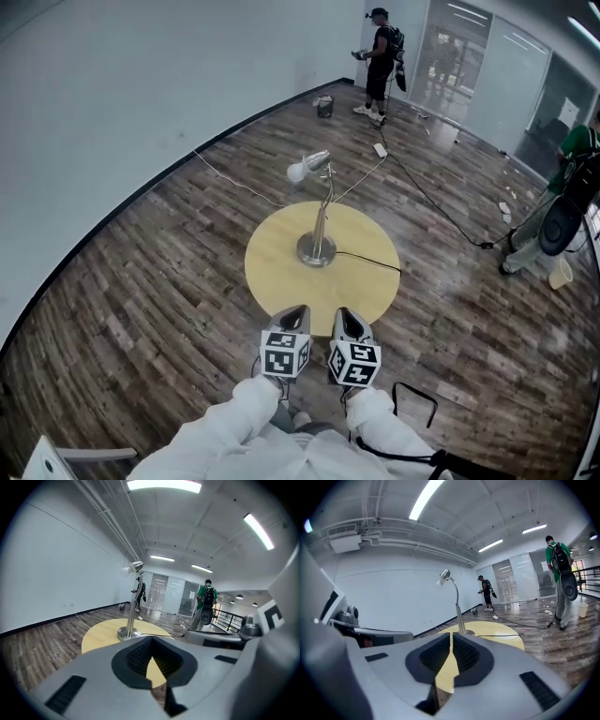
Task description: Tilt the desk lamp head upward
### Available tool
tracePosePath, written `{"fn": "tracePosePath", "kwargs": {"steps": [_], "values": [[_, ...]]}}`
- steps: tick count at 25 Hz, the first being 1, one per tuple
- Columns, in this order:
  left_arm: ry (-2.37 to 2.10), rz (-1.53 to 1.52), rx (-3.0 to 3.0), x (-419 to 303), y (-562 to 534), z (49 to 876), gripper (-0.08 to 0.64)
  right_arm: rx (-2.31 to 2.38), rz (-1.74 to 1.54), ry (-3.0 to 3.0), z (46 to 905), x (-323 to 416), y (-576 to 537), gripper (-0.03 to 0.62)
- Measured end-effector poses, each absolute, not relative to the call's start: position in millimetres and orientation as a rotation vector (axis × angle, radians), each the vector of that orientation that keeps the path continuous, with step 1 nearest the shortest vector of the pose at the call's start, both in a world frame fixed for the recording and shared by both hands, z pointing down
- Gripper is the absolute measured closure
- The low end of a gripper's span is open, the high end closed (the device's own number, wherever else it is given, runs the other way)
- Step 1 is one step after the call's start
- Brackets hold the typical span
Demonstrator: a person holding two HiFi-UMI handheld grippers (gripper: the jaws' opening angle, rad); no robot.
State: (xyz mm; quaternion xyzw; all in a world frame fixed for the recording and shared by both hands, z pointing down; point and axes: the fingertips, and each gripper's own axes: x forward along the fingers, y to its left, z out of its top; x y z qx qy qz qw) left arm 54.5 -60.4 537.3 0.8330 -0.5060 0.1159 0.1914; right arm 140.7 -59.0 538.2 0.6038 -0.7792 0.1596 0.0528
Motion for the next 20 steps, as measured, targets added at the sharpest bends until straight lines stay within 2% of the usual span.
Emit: {"fn": "tracePosePath", "kwargs": {"steps": [20], "values": [[-1.479,0.304,2.322,16.9,-52.6,524.4,0.557,1.827,0.425,-2.352,522.5,108.7,-54.1,0.577]]}}
